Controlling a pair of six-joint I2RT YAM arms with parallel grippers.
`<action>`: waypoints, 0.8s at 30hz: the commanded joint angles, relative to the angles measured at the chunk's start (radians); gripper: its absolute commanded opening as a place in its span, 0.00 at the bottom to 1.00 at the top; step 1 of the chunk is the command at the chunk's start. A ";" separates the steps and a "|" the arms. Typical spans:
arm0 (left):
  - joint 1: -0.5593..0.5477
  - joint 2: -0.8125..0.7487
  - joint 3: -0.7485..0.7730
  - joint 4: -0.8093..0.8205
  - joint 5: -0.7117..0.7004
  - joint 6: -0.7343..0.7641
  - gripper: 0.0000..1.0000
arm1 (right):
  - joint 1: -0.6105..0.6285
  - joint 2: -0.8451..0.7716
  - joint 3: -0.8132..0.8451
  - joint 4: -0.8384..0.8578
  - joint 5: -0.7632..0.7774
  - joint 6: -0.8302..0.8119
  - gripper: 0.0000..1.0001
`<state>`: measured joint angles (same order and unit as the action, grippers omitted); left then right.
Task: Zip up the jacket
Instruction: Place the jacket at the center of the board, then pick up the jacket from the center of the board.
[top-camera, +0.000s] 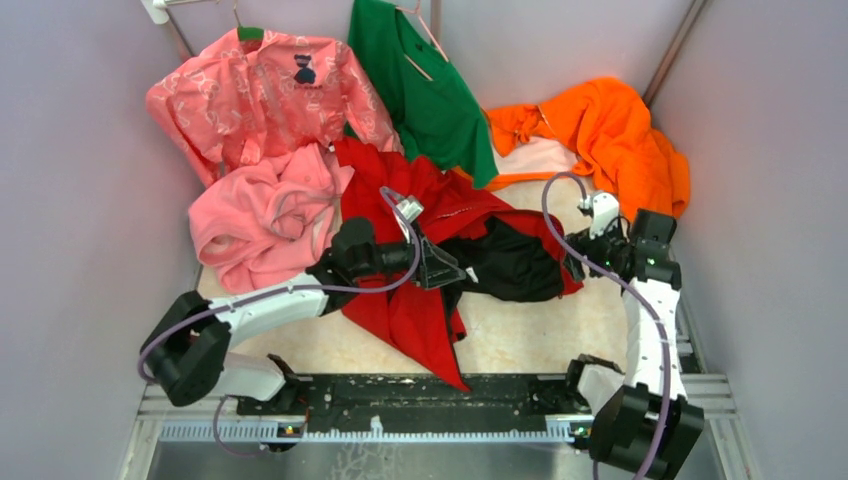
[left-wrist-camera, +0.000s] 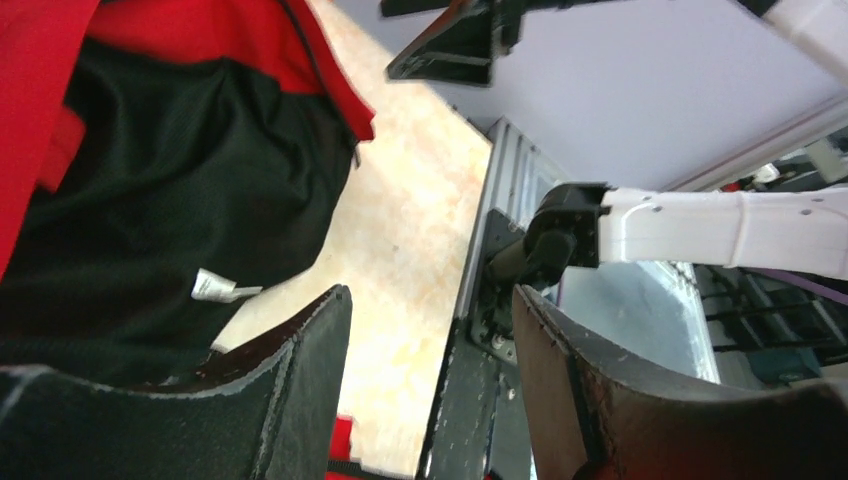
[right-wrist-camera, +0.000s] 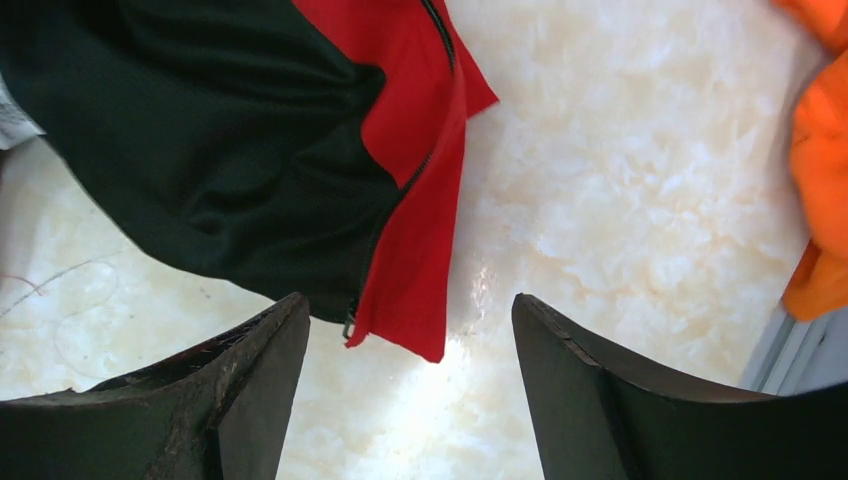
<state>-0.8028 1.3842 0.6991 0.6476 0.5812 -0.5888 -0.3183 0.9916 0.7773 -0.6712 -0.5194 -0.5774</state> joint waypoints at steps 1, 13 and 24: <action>0.008 -0.106 -0.035 -0.217 -0.101 0.098 0.67 | -0.008 -0.114 -0.013 0.073 -0.171 -0.039 0.75; 0.107 -0.277 -0.263 0.051 -0.229 -0.031 0.98 | 0.276 -0.070 -0.094 -0.107 -0.774 -0.296 0.84; 0.148 -0.265 -0.272 0.063 -0.150 -0.181 0.95 | 0.740 0.143 -0.193 0.311 -0.695 0.229 0.71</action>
<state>-0.6586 1.1366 0.4160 0.6884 0.4164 -0.7277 0.3412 1.0695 0.6022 -0.5697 -1.1973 -0.5758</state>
